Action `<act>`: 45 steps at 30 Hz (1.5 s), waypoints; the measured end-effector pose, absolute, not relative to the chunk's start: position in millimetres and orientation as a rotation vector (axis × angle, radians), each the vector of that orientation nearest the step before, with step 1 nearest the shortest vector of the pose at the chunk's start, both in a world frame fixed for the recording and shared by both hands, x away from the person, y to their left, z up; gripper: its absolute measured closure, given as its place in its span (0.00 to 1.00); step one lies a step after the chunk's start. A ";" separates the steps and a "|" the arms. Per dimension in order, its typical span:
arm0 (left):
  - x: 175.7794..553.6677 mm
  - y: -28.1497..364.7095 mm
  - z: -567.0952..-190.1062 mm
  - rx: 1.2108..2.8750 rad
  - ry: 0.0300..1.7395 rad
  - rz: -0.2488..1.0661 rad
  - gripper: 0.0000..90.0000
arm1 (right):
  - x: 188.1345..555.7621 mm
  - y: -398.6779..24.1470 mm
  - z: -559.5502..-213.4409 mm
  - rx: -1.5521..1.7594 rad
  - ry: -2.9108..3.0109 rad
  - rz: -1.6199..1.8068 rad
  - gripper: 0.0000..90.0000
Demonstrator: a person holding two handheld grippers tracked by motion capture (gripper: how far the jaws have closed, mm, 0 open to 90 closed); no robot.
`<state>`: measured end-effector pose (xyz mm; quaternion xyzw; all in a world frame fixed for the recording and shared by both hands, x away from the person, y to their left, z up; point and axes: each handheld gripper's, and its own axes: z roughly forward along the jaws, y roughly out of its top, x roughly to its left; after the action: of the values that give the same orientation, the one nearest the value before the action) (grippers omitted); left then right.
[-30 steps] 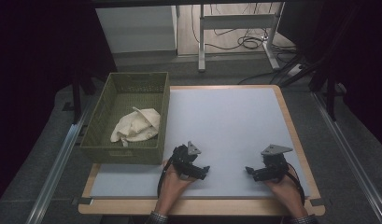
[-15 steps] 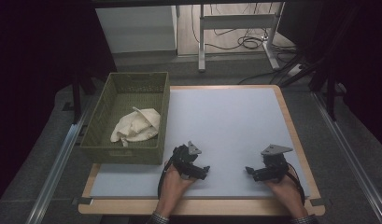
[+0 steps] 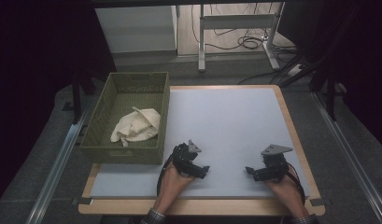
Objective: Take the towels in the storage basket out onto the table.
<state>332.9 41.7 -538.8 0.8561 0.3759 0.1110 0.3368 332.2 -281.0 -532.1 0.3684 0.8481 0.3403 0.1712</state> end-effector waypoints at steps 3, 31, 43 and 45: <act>336.1 41.9 -528.3 2.224 0.974 0.275 0.02 | 332.1 -281.0 -532.1 1.047 2.408 0.967 0.04; 360.0 46.1 -461.1 2.264 0.889 0.214 0.02 | 331.9 -281.0 -532.1 1.047 2.407 0.967 0.04; 374.8 59.0 -426.1 2.257 0.902 0.265 0.02 | 332.1 -281.3 -532.2 1.043 2.408 0.966 0.04; 378.1 63.4 -421.2 2.254 0.907 0.270 0.02 | 332.1 -281.3 -532.2 1.042 2.408 0.966 0.04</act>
<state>378.1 63.4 -421.2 0.8667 0.3487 0.1038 0.3414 332.1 -281.3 -532.2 0.3672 0.8484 0.3403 0.1719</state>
